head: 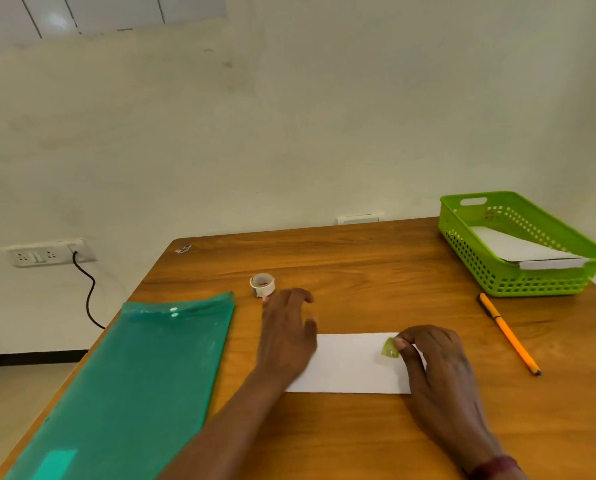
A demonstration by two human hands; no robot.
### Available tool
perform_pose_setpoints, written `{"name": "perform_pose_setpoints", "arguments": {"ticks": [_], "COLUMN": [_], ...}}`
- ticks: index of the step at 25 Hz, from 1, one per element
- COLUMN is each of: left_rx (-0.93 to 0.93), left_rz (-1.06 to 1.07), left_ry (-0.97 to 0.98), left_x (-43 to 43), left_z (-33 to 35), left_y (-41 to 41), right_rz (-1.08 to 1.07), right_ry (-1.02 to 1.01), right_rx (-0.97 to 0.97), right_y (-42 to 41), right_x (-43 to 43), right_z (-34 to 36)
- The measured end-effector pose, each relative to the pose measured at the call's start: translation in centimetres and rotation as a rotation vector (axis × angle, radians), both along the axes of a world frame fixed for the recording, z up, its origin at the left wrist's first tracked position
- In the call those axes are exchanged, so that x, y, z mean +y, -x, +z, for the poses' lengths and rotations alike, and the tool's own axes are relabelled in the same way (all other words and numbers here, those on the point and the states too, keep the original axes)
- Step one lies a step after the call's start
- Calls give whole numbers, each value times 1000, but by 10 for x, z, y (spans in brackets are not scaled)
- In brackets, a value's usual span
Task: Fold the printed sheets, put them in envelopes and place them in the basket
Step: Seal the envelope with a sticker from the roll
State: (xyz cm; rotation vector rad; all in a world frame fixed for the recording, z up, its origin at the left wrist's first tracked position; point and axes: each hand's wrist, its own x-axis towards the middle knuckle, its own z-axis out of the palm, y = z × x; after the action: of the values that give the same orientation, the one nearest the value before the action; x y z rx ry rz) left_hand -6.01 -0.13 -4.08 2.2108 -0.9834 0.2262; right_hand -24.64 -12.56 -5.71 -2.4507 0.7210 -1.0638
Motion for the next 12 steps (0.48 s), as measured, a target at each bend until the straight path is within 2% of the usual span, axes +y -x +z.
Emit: {"name": "perform_pose_setpoints", "arguments": {"ticks": [3,8,10,12], "left_rx": [77,-110,-174,-152], "left_rz": [-159,-364,-358,-359], "left_ry": [-40,-191,-237,-304], "left_x": [-16,-35,-38,-39], "left_z": [-7,-20,-22,-22], "left_y": [62,106,107,105], "right_rz": [-177,-354,-308,-199], "right_ry": [-155,-541,-534,-438], "right_rx": [-102,-340,-298,-160], "right_y": [4,14,17,20], "right_x": [-5,-25,-33,-41], "right_z": [0,-3,-6,-7]}}
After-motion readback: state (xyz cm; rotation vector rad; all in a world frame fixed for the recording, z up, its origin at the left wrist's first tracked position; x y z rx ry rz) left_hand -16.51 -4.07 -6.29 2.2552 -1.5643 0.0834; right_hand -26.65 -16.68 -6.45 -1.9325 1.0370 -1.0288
